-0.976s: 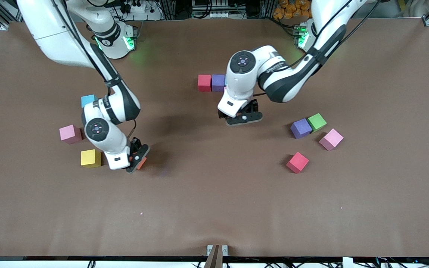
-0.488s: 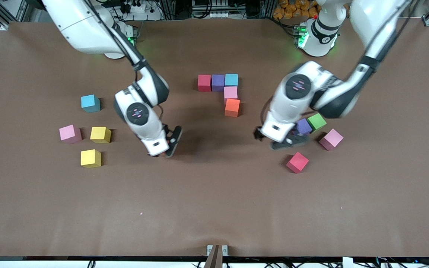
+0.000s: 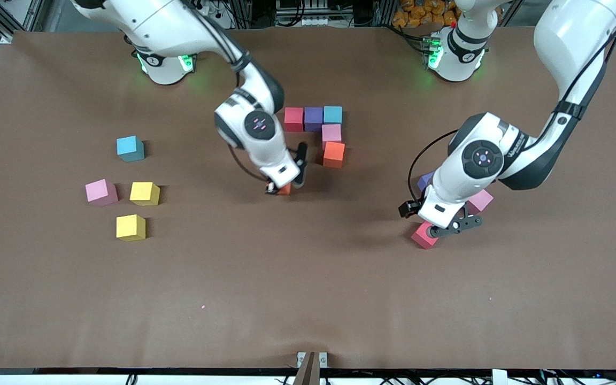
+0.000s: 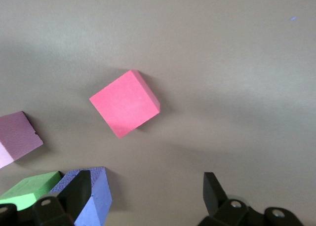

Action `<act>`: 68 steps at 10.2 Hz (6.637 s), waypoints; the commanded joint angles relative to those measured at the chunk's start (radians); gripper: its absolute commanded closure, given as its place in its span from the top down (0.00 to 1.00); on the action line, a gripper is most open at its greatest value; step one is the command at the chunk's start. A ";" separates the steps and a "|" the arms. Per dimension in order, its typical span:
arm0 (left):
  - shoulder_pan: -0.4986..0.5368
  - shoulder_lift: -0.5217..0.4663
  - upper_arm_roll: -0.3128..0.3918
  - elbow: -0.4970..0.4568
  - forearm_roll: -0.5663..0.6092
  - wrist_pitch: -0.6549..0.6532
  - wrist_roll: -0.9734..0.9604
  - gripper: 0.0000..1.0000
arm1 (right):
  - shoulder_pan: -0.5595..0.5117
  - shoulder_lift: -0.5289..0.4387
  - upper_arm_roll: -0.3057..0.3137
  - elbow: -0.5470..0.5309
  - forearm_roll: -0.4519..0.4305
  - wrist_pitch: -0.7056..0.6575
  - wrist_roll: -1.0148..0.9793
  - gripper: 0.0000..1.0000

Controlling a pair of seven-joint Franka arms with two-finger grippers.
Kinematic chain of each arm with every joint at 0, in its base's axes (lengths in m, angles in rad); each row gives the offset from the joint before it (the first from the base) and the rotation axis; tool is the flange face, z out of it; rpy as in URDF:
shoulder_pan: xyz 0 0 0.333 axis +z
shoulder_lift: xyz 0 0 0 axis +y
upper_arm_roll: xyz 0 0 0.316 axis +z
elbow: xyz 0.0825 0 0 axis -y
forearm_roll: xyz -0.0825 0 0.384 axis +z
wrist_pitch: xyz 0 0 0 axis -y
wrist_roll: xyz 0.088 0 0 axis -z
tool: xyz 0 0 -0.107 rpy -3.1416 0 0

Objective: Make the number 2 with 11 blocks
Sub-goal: 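Place the orange cube beside the other orange while the left gripper reaches pink, then grasp the pink cube with the left gripper while the right gripper reaches yellow, then grasp the yellow cube with the right gripper while the left gripper lifts pink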

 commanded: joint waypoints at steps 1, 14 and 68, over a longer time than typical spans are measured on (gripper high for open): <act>-0.003 0.044 0.022 0.014 -0.021 -0.016 0.013 0.95 | 0.083 -0.006 -0.003 -0.010 -0.012 -0.005 0.033 0.52; -0.053 0.116 0.098 0.096 -0.069 -0.018 -0.141 0.87 | 0.178 0.081 -0.009 0.047 -0.023 0.019 0.178 0.55; -0.278 0.170 0.259 0.183 -0.089 0.003 -0.455 0.37 | -0.638 -0.061 -0.130 -0.114 -0.015 0.053 0.290 0.40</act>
